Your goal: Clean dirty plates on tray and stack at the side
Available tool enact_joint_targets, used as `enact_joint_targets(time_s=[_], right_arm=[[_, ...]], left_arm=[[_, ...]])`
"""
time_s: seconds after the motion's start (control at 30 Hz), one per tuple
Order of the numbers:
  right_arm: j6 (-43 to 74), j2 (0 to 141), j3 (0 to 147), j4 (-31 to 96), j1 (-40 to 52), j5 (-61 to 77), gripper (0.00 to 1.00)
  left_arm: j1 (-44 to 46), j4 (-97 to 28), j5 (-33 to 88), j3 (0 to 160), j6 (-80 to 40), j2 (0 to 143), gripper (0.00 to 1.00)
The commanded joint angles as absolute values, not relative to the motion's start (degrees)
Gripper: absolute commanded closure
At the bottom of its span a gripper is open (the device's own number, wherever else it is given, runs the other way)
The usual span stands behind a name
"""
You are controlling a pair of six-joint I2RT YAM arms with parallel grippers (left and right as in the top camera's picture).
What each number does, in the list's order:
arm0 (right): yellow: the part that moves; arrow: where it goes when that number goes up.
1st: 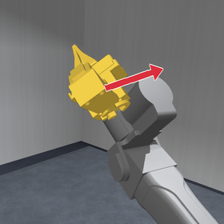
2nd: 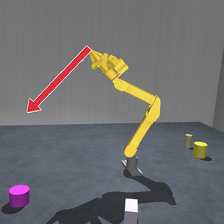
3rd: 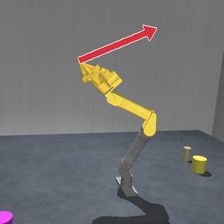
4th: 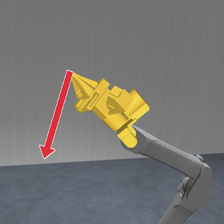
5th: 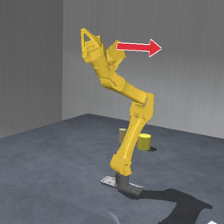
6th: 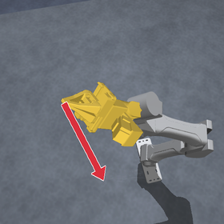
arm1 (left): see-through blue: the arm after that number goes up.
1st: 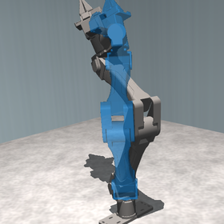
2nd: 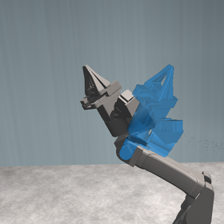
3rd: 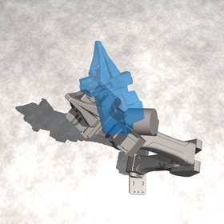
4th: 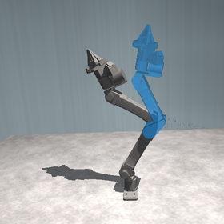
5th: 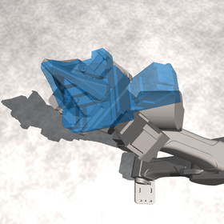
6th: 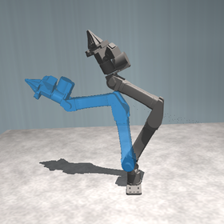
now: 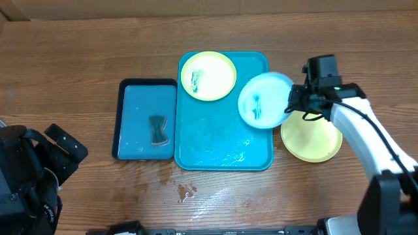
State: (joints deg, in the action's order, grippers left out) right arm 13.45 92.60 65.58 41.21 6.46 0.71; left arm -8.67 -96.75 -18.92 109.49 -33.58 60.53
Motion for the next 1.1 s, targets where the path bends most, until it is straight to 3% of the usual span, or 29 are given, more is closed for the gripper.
enact_joint_targets(time_s=[0.0, 0.27, 0.5, 0.8, 0.9, 1.07], right_arm=[[13.5, 90.2, 67.2, 42.0, 6.4, 0.9, 0.96], [13.5, 90.2, 66.9, 47.6, 7.4, 19.1, 0.96], [17.2, 90.5, 60.9, 46.7, 16.7, 21.0, 0.96], [43.2, 90.7, 52.1, 29.4, 32.0, -5.6, 0.96], [43.3, 90.7, 52.7, 26.1, 32.5, -8.5, 0.82], [38.4, 89.3, 58.1, 29.2, 30.6, -4.0, 0.69]], left_arm=[[-9.0, -96.8, -19.9, 109.6, -34.5, 60.6, 0.0], [-9.0, -96.8, -19.9, 109.6, -34.5, 60.6, 0.0], [-9.0, -96.8, -19.9, 109.6, -34.5, 60.6, 0.0], [-9.0, -96.8, -19.9, 109.6, -34.5, 60.6, 0.0], [-9.0, -96.8, -19.9, 109.6, -34.5, 60.6, 0.0], [-9.0, -95.6, -18.3, 109.6, -36.2, 60.6, 0.0]])
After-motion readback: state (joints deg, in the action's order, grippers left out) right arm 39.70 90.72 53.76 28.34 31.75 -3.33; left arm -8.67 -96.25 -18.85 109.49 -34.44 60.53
